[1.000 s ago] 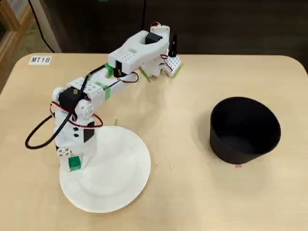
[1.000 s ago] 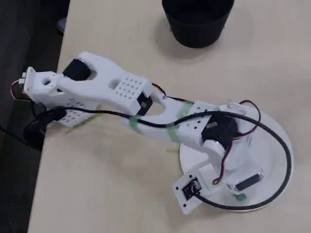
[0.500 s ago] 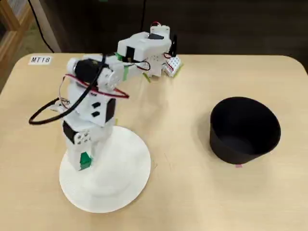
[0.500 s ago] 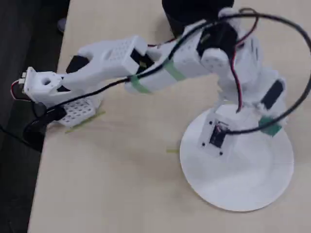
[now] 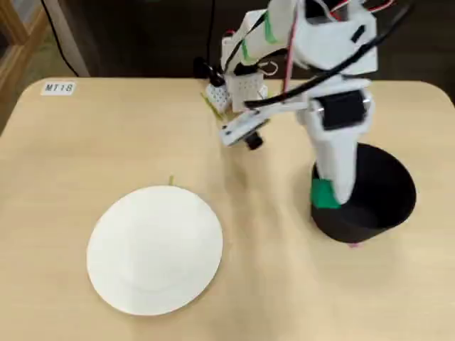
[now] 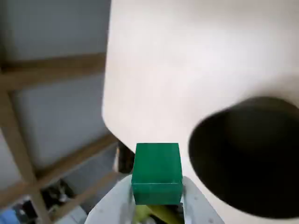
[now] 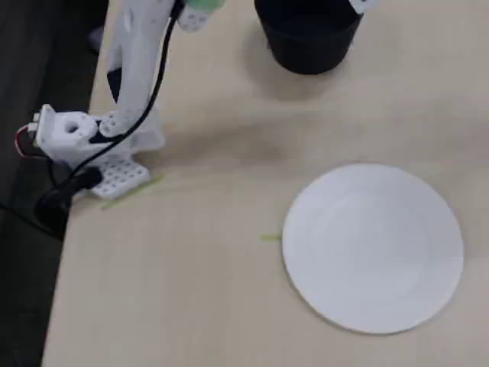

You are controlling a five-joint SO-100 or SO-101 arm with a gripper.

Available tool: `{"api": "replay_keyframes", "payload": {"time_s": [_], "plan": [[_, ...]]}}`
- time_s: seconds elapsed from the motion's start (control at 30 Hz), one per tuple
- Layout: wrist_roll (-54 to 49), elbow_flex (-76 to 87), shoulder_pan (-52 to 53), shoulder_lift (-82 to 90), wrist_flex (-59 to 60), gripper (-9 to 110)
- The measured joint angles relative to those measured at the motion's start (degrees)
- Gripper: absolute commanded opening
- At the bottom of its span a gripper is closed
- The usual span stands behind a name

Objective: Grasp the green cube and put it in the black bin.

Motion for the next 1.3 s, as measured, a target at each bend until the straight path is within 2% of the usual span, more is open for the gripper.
{"api": "replay_keyframes", "payload": {"time_s": [0.27, 0.57, 0.63, 0.67, 0.77, 0.93, 0.97, 1.03, 1.07, 1.3], "plan": [[2.29, 30.41, -14.33, 11.43, -0.09, 0], [2.90, 34.54, -15.38, 11.60, -1.05, 0], [3.87, 34.80, -15.38, 11.60, -1.23, 27], [4.39, 35.16, -15.38, 11.60, -1.32, 37], [4.48, 35.77, -15.56, 11.60, -1.32, 42], [4.66, 35.77, -15.56, 11.60, -1.32, 34], [4.66, 35.77, -15.56, 11.60, -1.32, 29], [4.66, 35.77, -15.56, 11.60, -1.76, 6], [4.66, 35.77, -15.56, 11.60, -2.20, 0], [7.12, 36.47, -12.39, 15.47, -3.34, 0]]}}
